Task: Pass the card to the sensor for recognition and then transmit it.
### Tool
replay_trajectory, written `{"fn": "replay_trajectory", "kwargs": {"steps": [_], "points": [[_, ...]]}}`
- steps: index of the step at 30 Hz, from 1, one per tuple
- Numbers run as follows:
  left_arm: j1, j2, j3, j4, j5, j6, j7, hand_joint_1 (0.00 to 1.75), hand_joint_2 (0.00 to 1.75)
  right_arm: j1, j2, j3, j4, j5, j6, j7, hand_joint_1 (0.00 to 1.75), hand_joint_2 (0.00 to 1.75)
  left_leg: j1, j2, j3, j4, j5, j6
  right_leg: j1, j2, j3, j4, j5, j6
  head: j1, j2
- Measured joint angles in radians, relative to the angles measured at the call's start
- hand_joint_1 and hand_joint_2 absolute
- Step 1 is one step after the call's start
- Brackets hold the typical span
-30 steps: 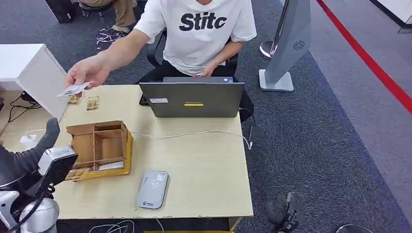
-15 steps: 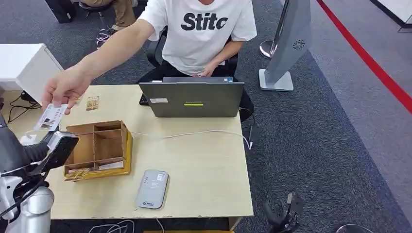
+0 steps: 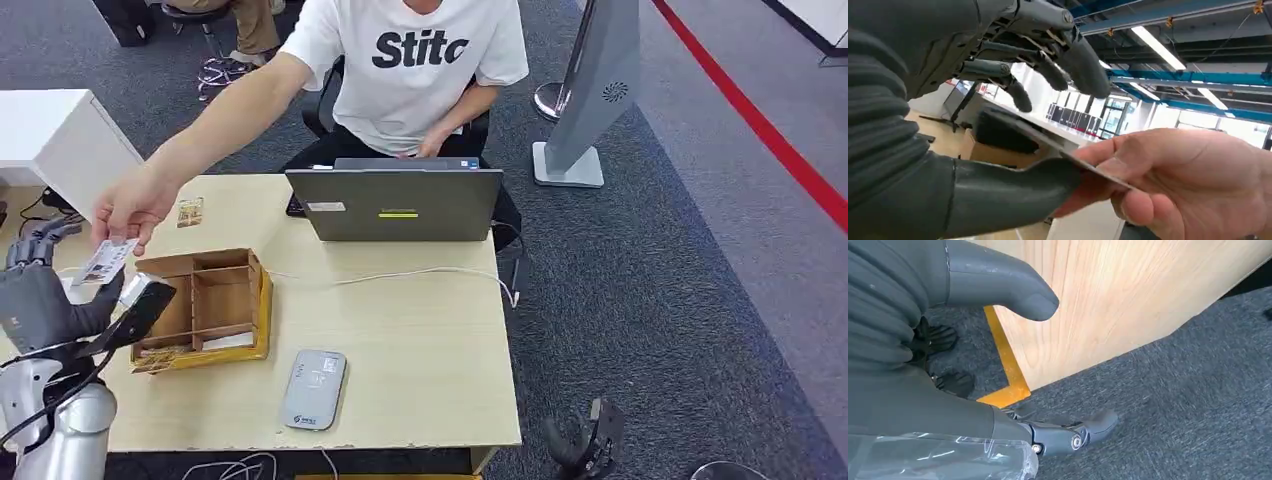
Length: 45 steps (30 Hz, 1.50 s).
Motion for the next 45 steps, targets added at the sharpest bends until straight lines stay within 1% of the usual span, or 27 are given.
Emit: {"fn": "replay_trajectory", "kwargs": {"steps": [5, 16, 20, 22, 24, 26, 29, 32, 36, 41, 45], "points": [[0.0, 0.0, 0.0, 0.019, -0.003, 0.0, 0.0, 1.75, 1.75, 0.0, 0.0, 0.0, 0.001, 0.002, -0.006, 0.0, 0.0, 1.75, 0.0, 0.0, 0.0, 0.0, 0.0, 0.0, 0.0, 0.0, 0.0, 0.0, 0.0, 0.0, 0.0, 0.0], [0.0, -0.001, 0.0, 0.026, -0.005, 0.0, 0.003, 1.75, 1.75, 0.0, 0.0, 0.0, 0.002, 0.005, -0.011, -0.003, 0.0, 1.75, 0.0, 0.0, 0.0, 0.0, 0.0, 0.0, 0.0, 0.0, 0.0, 0.0, 0.0, 0.0, 0.0, 0.0], [0.006, -0.011, -0.004, 0.025, -0.005, 0.012, -0.007, 1.75, 1.75, 0.0, 0.0, 0.0, 0.003, 0.008, -0.011, -0.002, 0.0, 1.75, 0.0, 0.0, 0.0, 0.0, 0.0, 0.0, 0.0, 0.0, 0.0, 0.0, 0.0, 0.0, 0.0, 0.0], [0.017, -0.022, -0.015, 0.018, -0.002, 0.016, -0.019, 1.75, 1.75, 0.0, 0.0, 0.0, 0.005, 0.008, -0.011, -0.002, 0.0, 1.75, 0.0, 0.0, 0.0, 0.0, 0.0, 0.0, 0.0, 0.0, 0.0, 0.0, 0.0, 0.0, 0.0, 0.0], [0.038, -0.044, -0.034, -0.002, 0.013, 0.02, -0.039, 1.75, 1.75, 0.0, 0.0, -0.002, 0.006, 0.008, -0.014, -0.003, 0.0, 1.75, -0.001, 0.0, 0.0, 0.0, 0.0, 0.0, 0.0, 0.0, 0.0, 0.0, 0.0, 0.0, 0.0, 0.0], [0.084, -0.081, -0.073, -0.048, 0.037, 0.021, -0.068, 1.75, 1.75, 0.002, 0.0, -0.004, 0.006, 0.001, -0.016, -0.007, 0.0, 1.75, -0.001, 0.0, 0.0, 0.0, -0.001, 0.001, -0.001, 0.001, 0.0, -0.001, 0.0, 0.0, 0.0, 0.0], [0.151, -0.134, -0.149, -0.088, 0.056, 0.029, -0.081, 1.75, 1.75, 0.005, -0.001, -0.012, 0.006, -0.005, -0.015, -0.016, 0.0, 1.75, -0.001, 0.0, -0.001, 0.0, -0.002, 0.001, -0.001, 0.0, 0.0, -0.001, -0.001, 0.001, 0.0, 0.0], [0.193, -0.163, -0.21, -0.101, 0.071, 0.031, -0.089, 1.75, 1.75, 0.01, -0.002, -0.023, 0.006, -0.013, -0.011, -0.018, 0.0, 1.75, -0.001, 0.0, -0.001, 0.0, -0.002, 0.002, -0.001, 0.0, 0.0, -0.002, -0.001, 0.001, 0.0, 0.0], [0.216, -0.179, -0.25, -0.105, 0.085, 0.041, -0.092, 1.75, 1.75, 0.013, -0.002, -0.028, 0.006, -0.014, -0.011, -0.019, 0.0, 1.75, -0.001, 0.0, -0.001, 0.0, -0.002, 0.002, -0.001, 0.0, 0.0, -0.002, 0.0, 0.001, 0.0, 0.0], [0.235, -0.201, -0.279, -0.1, 0.117, 0.031, -0.092, 1.75, 1.75, 0.017, -0.003, -0.031, 0.006, -0.018, -0.013, -0.026, 0.0, 1.75, 0.0, 0.0, 0.0, 0.0, -0.002, 0.002, -0.001, 0.0, 0.0, -0.001, 0.0, 0.001, 0.0, 0.0], [0.239, -0.223, -0.31, -0.035, 0.127, 0.032, -0.082, 1.75, 1.75, 0.019, -0.004, -0.038, 0.006, -0.022, -0.008, -0.036, 0.0, 1.75, -0.001, 0.0, -0.001, 0.0, -0.002, 0.002, -0.001, 0.0, 0.0, -0.001, 0.0, 0.001, 0.0, 0.0]]}}
